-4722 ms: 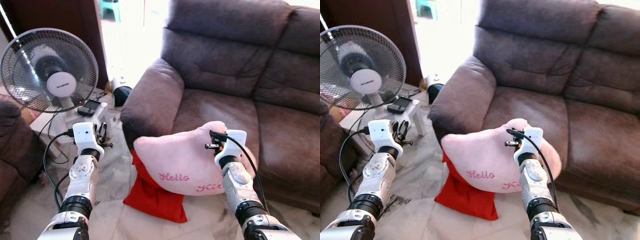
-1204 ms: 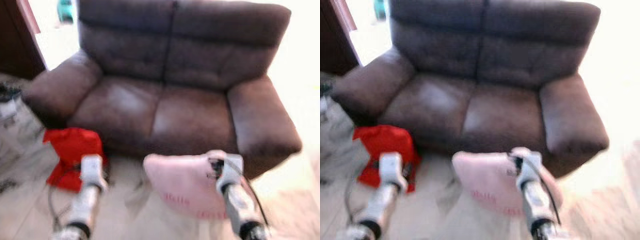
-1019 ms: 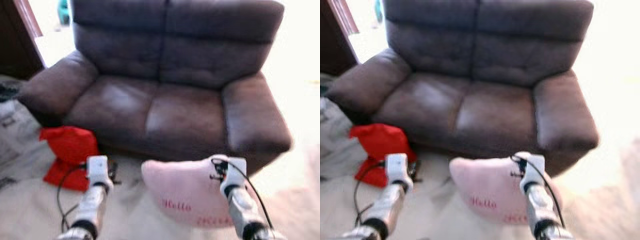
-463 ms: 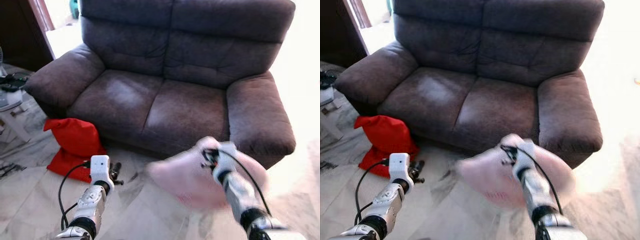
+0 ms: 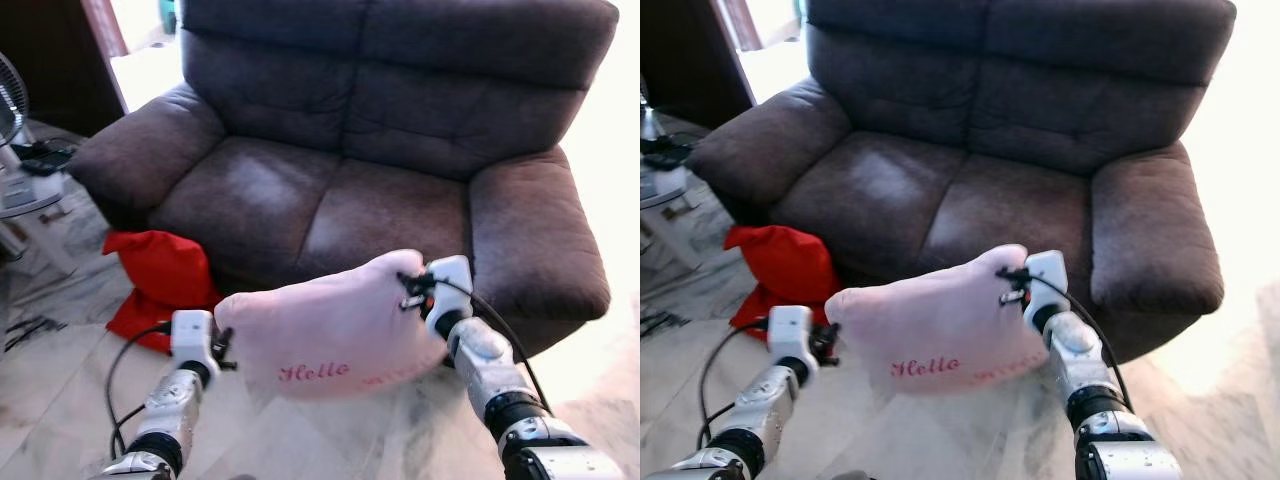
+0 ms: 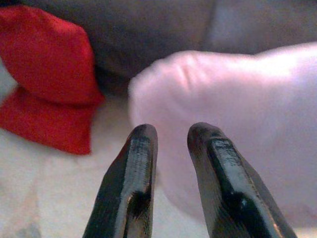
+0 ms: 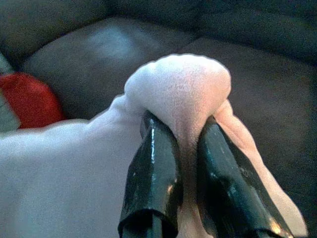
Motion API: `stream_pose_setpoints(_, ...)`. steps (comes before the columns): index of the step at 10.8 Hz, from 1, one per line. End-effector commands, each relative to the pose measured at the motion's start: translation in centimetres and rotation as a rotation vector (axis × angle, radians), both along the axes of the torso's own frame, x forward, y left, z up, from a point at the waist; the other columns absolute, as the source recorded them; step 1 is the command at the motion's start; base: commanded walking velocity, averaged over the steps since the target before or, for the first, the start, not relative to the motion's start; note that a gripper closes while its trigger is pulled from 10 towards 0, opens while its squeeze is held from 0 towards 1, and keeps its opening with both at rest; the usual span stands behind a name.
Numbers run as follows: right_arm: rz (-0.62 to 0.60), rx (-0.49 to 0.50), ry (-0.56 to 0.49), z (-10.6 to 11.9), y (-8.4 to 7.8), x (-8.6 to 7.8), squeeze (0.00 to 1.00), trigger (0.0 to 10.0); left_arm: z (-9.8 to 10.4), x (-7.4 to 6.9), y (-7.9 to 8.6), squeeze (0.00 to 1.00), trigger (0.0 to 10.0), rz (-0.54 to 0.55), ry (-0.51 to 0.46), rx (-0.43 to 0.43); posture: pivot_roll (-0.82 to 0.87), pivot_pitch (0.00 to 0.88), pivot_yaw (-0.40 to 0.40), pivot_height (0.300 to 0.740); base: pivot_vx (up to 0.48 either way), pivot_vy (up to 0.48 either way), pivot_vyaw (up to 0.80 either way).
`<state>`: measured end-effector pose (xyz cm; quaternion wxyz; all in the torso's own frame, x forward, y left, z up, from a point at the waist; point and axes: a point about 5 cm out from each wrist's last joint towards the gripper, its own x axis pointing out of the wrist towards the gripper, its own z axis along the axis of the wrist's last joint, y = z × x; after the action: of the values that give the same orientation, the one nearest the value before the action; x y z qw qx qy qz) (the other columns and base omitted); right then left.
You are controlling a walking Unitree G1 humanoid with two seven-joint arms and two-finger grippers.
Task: Move the pillow to the sofa from floor
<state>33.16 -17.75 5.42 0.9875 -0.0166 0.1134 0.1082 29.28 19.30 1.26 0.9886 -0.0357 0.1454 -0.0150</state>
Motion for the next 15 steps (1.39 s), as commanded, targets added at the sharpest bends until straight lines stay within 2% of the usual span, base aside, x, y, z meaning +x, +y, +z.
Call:
stream_pose_setpoints(1,-0.090,0.022,-0.149,2.7,-0.7,1.2,0.00,10.0,1.9,0.9,0.0,0.00,10.0,0.018,-0.126,0.015,0.05,0.000,-0.059,0.740,0.000,0.000,0.00)
stream_pose_setpoints(2,-0.152,0.052,-0.201,3.1,-0.9,1.0,0.00,10.0,3.3,1.1,0.7,0.00,10.0,0.067,-0.226,0.048,0.06,0.000,-0.056,0.740,0.000,0.000,0.00)
stream_pose_setpoints(3,-0.164,0.070,-0.257,3.9,-0.8,1.0,0.00,10.0,4.3,1.2,1.0,0.00,10.0,0.080,-0.286,0.067,0.05,0.000,-0.055,0.740,0.000,0.000,0.00)
stream_pose_setpoints(4,-0.136,0.107,-0.350,6.1,0.0,1.6,0.00,10.0,6.6,1.6,1.0,0.00,10.0,0.097,-0.395,0.101,0.05,0.000,-0.056,0.740,0.000,0.000,0.00)
stream_pose_setpoints(6,-0.099,0.122,-0.387,7.4,0.6,2.1,0.00,10.0,8.4,2.2,0.1,0.00,10.0,0.081,-0.478,0.108,0.05,0.000,-0.055,0.740,0.000,0.000,0.00)
stream_pose_setpoints(7,-0.124,0.132,-0.404,7.7,0.8,2.2,0.00,10.0,9.8,2.4,-0.9,0.00,10.0,0.045,-0.547,0.150,0.05,0.000,-0.053,0.740,0.000,0.000,0.00)
stream_pose_setpoints(8,-0.131,0.134,-0.409,7.8,0.8,2.2,0.00,10.0,10.1,2.3,-1.1,0.00,10.0,0.034,-0.560,0.162,0.04,0.000,-0.053,0.740,0.000,0.000,0.00)
stream_pose_setpoints(9,-0.156,0.128,-0.434,8.0,0.9,1.9,0.00,10.0,11.0,1.9,-1.7,0.00,10.0,-0.018,-0.609,0.223,0.05,0.000,-0.051,0.740,0.000,0.000,0.00)
stream_pose_setpoints(10,-0.199,0.110,-0.475,7.8,0.7,0.5,0.00,10.0,11.4,1.2,-1.8,0.00,10.0,-0.017,-0.634,0.274,0.05,0.000,-0.052,0.740,0.000,0.000,0.00)
stream_pose_setpoints(11,-0.197,0.101,-0.483,7.5,0.9,-0.4,0.00,10.0,11.5,0.9,-1.8,0.00,10.0,0.001,-0.636,0.276,0.04,0.000,-0.050,0.740,0.000,0.000,0.00)
stream_pose_setpoints(12,-0.201,0.085,-0.487,6.8,1.2,-2.2,0.00,10.0,11.9,0.3,-2.0,0.00,10.0,-0.001,-0.653,0.286,0.03,0.000,-0.047,0.740,0.000,0.000,0.00)
stream_pose_setpoints(15,-0.215,0.084,-0.479,6.5,1.2,-3.2,0.00,10.0,11.2,-1.5,-1.5,0.00,10.0,0.023,-0.615,0.295,0.04,0.000,-0.048,0.740,0.000,0.000,0.00)
